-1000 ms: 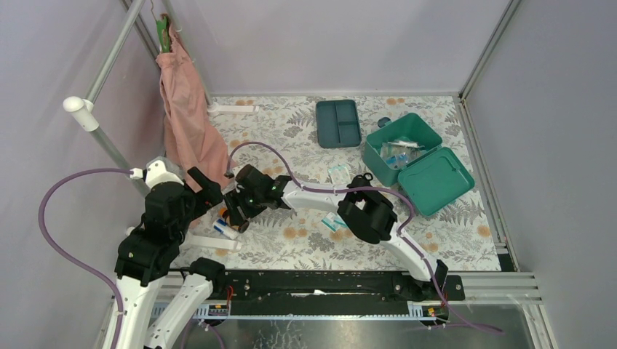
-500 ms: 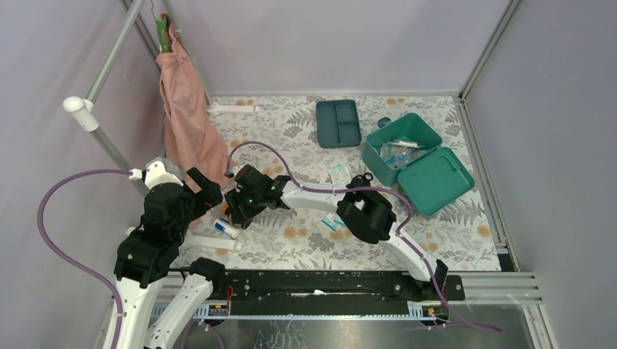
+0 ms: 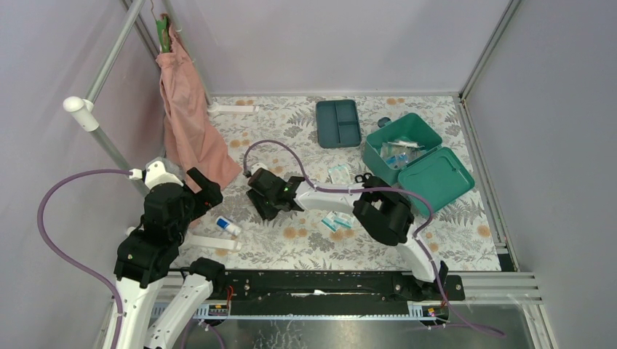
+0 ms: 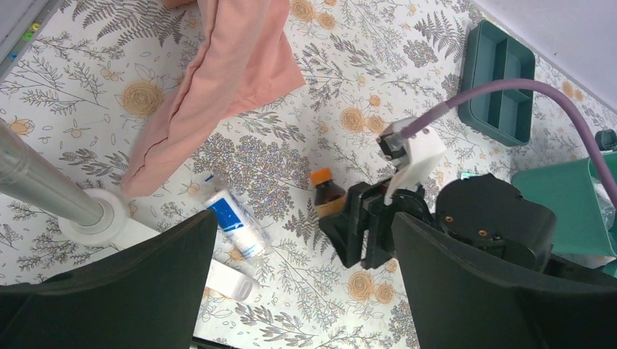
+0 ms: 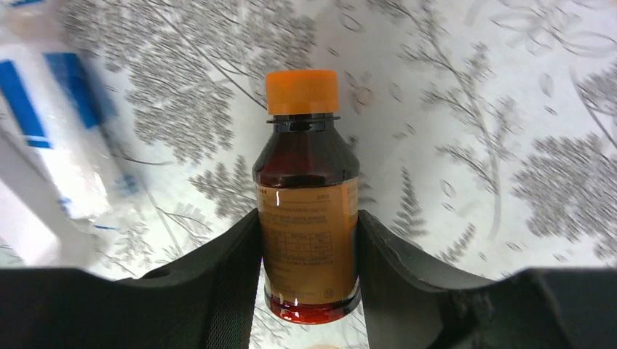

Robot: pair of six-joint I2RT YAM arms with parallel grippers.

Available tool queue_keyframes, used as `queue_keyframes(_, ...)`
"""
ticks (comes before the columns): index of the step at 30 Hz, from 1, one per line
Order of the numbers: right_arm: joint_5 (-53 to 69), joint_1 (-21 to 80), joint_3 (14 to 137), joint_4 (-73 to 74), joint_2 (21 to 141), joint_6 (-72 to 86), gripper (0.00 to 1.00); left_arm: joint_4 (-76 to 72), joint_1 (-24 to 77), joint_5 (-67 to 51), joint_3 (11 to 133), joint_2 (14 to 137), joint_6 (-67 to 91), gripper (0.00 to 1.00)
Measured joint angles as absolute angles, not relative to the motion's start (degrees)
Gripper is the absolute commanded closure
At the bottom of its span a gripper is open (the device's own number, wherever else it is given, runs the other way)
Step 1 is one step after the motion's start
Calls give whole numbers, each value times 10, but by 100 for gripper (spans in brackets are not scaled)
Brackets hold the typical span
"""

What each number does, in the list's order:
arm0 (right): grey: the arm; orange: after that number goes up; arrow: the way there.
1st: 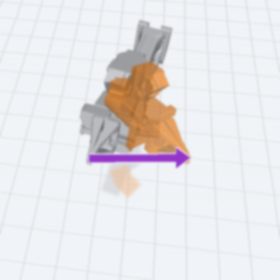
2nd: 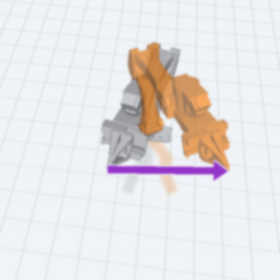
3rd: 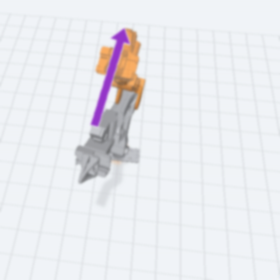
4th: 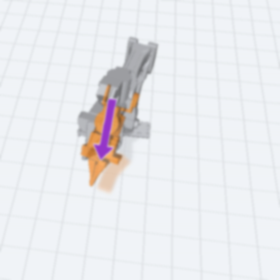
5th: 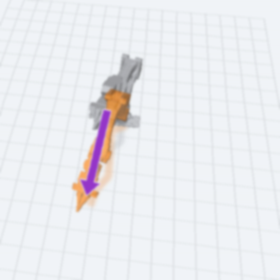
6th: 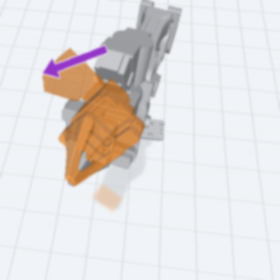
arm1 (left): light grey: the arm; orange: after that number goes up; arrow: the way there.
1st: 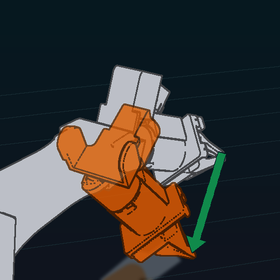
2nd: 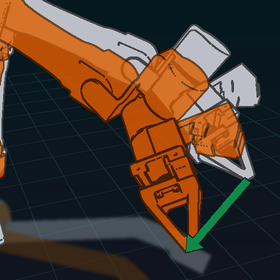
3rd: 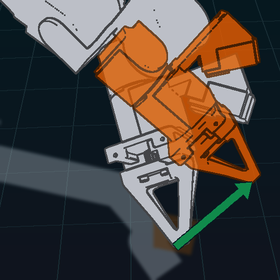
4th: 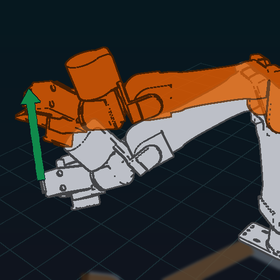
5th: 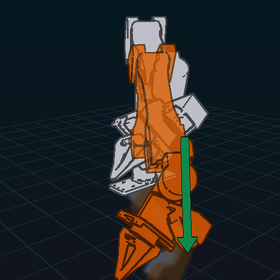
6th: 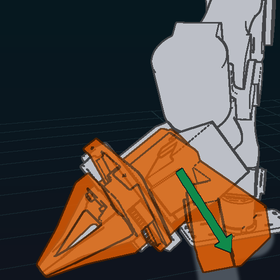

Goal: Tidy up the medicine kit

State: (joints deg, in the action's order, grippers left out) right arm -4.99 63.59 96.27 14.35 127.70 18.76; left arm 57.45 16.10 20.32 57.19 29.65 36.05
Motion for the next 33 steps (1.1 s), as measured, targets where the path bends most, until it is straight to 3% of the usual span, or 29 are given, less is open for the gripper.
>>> queue_keyframes(7,-75,612,843,142,1190,198,63,574,161,200,572,296,361,1)
queue_keyframes(14,-46,536,688,100,1027,251,65,564,161,179,557,297,361,1)
queue_keyframes(24,-100,303,656,130,765,256,69,557,161,159,541,298,366,1)
queue_keyframes(33,-135,110,656,160,787,283,69,548,161,143,532,302,366,1)
